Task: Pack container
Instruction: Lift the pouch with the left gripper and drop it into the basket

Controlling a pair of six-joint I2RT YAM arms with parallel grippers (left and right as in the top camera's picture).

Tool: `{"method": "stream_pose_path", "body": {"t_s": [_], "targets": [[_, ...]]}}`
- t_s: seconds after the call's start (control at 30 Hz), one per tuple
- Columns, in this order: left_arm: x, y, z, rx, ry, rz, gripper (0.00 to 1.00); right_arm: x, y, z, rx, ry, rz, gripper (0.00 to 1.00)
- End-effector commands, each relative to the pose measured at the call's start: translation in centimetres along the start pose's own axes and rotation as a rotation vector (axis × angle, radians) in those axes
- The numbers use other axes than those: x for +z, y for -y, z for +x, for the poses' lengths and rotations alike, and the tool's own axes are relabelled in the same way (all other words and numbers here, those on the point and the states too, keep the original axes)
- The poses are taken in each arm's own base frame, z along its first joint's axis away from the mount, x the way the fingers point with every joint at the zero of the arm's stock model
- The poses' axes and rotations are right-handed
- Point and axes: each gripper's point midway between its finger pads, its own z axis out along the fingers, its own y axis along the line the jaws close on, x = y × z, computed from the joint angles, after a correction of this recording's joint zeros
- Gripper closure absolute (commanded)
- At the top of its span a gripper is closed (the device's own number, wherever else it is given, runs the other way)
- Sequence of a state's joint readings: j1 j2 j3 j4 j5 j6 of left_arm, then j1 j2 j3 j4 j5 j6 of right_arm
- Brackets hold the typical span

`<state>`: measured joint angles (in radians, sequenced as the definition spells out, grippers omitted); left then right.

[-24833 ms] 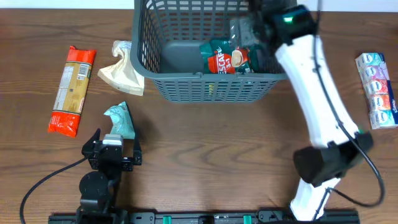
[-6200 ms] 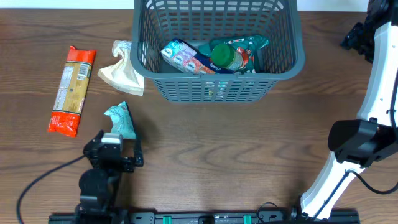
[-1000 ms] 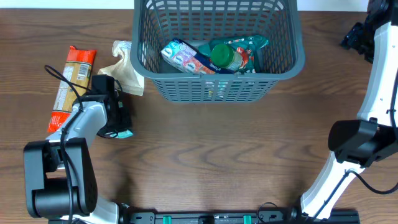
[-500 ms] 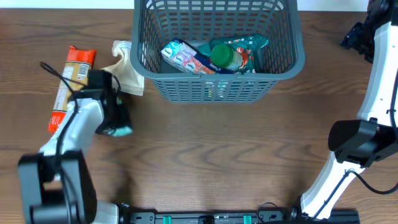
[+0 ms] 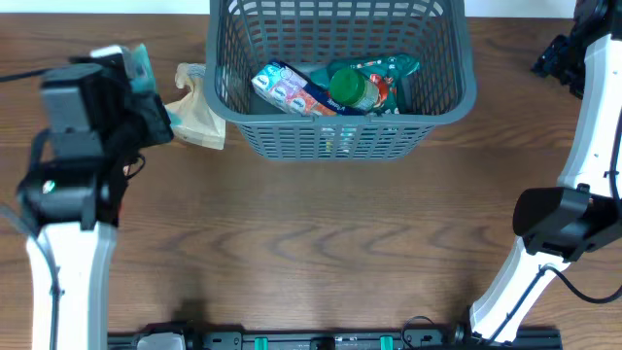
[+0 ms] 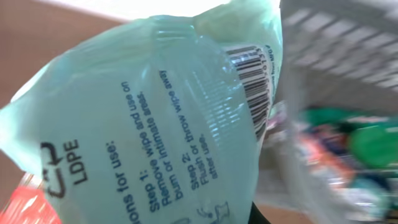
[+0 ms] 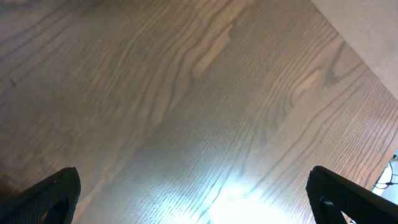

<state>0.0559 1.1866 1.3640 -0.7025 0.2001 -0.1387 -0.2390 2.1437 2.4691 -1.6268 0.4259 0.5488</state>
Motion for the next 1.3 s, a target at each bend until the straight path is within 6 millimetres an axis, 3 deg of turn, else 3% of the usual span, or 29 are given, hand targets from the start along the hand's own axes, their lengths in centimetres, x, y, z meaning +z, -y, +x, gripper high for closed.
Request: {"method": "stream_pose_path", "body": {"t_s": [0.0, 0.1, 0.23, 0.33, 0.5, 0.73, 0.83, 1.03, 1.17, 1.27], "targets": [[-3.3, 4.4, -2.9, 0.006, 0.090, 0.213, 0.94, -0.4, 0.2, -0.1, 0.012, 0.012, 0.004, 0.01], [-5.0, 7.1, -5.1, 0.021, 0.162, 0.337, 0.94, -0.4, 0.2, -0.1, 0.012, 0.012, 0.004, 0.01], [-5.3, 10.1, -6.6, 0.050, 0.212, 0.429, 0.94, -0.4, 0.2, -0.1, 0.012, 0.012, 0.004, 0.01], [-4.4, 12.2, -7.0, 0.077, 0.211, 0.480, 0.95, -0.4, 0.2, -0.1, 0.012, 0.012, 0.004, 0.01], [-1.1, 16.5, -6.7, 0.117, 0.151, 0.565, 0.95, -0.4, 0.2, -0.1, 0.012, 0.012, 0.004, 0.01], [4.2, 22.5, -4.6, 0.163, 0.029, 0.647, 0.94, -0.4, 0.2, -0.1, 0.012, 0.012, 0.004, 0.01], [6.6, 23.9, -3.0, 0.175, -0.026, 0.650, 0.94, -0.4, 0.2, -0.1, 0.012, 0.012, 0.004, 0.01], [12.3, 23.4, 1.8, 0.205, -0.168, 0.558, 0.94, -0.4, 0.2, -0.1, 0.012, 0.012, 0.004, 0.01], [14.4, 22.6, 4.3, 0.225, -0.251, 0.529, 0.94, -0.4, 0.2, -0.1, 0.012, 0.012, 0.004, 0.01], [14.8, 22.4, 4.9, 0.223, -0.271, 0.522, 0.42, -0.4, 0.2, -0.1, 0.012, 0.012, 0.004, 0.01]]}}
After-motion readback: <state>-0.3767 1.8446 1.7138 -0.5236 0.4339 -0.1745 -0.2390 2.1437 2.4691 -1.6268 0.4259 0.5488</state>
